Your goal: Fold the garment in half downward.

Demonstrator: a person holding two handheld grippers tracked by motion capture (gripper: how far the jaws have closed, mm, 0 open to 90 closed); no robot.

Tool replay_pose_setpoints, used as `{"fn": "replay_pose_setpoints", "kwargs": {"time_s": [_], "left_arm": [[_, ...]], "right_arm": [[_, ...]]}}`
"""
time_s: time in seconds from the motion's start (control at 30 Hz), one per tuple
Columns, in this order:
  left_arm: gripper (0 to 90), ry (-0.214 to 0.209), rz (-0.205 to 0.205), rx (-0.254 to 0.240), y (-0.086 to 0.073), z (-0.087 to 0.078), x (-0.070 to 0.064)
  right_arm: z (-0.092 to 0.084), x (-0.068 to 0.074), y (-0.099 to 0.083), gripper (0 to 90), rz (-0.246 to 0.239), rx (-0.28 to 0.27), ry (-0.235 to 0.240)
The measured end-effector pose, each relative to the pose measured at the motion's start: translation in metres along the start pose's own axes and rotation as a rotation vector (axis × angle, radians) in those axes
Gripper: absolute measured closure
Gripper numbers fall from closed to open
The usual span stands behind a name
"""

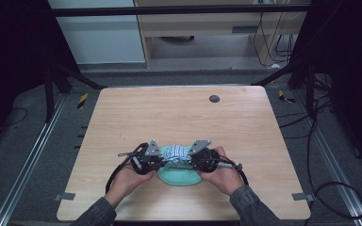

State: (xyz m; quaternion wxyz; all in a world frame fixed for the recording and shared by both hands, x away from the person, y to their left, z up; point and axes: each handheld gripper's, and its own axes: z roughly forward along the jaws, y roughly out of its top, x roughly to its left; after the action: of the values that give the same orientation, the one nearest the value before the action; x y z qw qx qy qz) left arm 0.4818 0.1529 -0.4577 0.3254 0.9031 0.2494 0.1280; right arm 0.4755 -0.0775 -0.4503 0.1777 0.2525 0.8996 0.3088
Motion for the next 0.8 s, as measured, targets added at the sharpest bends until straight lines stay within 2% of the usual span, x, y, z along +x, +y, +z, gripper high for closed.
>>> {"fn": "replay_pose_setpoints", "kwargs": {"time_s": [0.8], "left_arm": [[78.8,-0.009,-0.008,-0.008,-0.012,0.002,-0.006]], "right_arm": [[0.001,0.007,-0.013,74.6,0.004,0.002,0.02]]}}
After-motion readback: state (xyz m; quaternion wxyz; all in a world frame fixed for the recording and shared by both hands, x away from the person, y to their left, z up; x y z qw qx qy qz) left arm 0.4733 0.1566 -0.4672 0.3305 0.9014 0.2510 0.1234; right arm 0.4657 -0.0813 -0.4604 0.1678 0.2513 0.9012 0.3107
